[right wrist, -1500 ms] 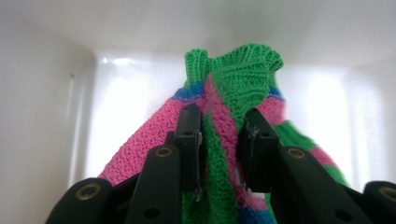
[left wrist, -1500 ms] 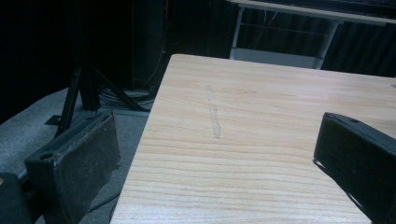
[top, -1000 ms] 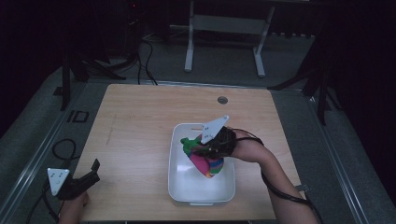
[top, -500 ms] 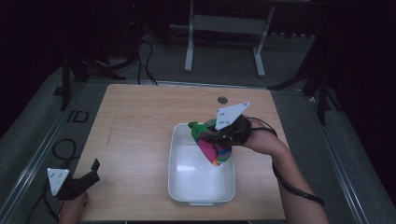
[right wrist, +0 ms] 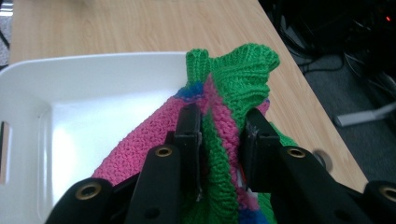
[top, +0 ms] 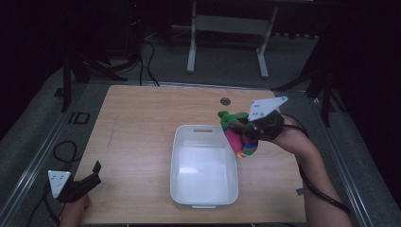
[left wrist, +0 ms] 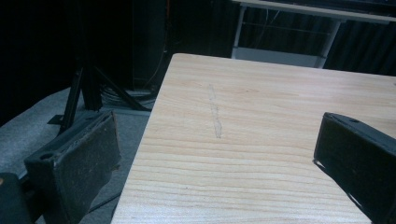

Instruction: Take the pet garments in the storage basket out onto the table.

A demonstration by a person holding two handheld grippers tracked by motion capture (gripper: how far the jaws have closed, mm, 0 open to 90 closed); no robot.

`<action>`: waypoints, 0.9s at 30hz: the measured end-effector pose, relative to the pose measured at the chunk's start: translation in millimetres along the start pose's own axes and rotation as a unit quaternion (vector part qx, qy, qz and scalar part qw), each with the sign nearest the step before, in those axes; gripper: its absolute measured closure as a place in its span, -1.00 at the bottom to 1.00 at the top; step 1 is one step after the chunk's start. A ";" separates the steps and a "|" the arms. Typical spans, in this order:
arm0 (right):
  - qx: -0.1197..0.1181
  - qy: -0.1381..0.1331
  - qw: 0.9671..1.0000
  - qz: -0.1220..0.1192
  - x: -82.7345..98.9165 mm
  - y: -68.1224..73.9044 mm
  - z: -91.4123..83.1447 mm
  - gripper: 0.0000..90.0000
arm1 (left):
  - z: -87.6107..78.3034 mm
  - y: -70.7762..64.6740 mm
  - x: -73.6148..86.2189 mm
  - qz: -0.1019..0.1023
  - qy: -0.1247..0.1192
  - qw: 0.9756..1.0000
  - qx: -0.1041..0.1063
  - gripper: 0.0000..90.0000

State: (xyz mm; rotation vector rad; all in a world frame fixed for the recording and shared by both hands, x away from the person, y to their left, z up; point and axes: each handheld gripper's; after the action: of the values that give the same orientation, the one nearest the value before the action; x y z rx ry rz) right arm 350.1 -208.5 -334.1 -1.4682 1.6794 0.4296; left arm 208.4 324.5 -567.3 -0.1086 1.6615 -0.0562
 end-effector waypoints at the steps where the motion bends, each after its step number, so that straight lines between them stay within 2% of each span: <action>1: 0.004 0.001 1.000 0.004 3.7 -1.8 -3.1 0.58 | 0.0 0.0 0.0 0.000 0.000 1.000 0.000 -0.98; 9: 0.039 0.009 0.999 0.034 34.9 -11.2 -26.0 0.58 | 0.2 -0.5 0.0 0.001 0.001 1.000 -0.001 -0.98; 17: 0.066 0.017 0.996 0.059 61.5 -16.5 -39.2 0.58 | 0.4 -1.0 0.1 0.001 0.001 1.000 -0.002 -0.98; 27: 0.077 0.027 0.993 0.082 87.7 -17.0 -36.8 0.57 | 0.0 -0.9 0.1 0.003 0.002 1.000 -0.001 -0.98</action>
State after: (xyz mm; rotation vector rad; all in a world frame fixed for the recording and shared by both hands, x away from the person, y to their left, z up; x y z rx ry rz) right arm 356.3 -295.7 -375.2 -1.2445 1.8425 0.3427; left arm 208.4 323.6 -567.3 -0.1052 1.6661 -0.0509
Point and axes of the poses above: each handheld gripper's, and its own axes: z roughly forward along the jaws, x roughly out of its underside, y roughly to its left, and after that the axes turned 7 degrees about -y, right-handed
